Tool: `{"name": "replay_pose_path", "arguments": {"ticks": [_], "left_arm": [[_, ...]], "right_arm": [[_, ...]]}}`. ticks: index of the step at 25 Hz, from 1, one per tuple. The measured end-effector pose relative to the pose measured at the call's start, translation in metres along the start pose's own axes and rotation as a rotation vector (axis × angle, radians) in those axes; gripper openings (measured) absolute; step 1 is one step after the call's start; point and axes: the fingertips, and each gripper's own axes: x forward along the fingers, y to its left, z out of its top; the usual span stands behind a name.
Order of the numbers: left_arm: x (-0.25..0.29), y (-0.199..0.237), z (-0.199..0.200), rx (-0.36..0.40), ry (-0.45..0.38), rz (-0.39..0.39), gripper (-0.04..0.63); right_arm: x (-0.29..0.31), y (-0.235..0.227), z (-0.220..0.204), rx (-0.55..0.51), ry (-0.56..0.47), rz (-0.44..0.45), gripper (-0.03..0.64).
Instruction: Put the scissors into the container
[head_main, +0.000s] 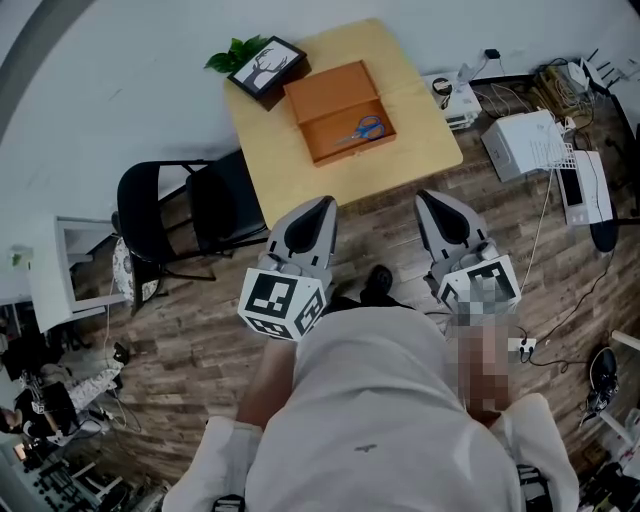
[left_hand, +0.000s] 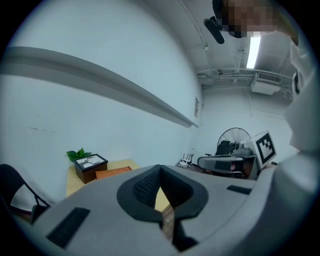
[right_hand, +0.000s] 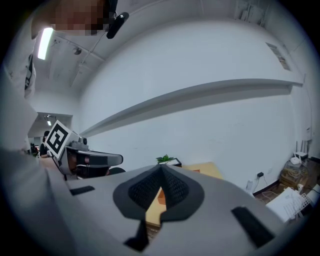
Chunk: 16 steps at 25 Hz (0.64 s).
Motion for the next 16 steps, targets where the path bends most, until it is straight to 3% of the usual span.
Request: {"name": "replay_pose_path", "arguments": {"ticks": [16], "left_arm": [[-0.018, 0.004, -0.011, -0.013, 0.021, -0.011, 0.006]], "right_arm": [[-0.013, 0.020, -0.006, -0.022, 0.011, -0.014, -0.003]]}}
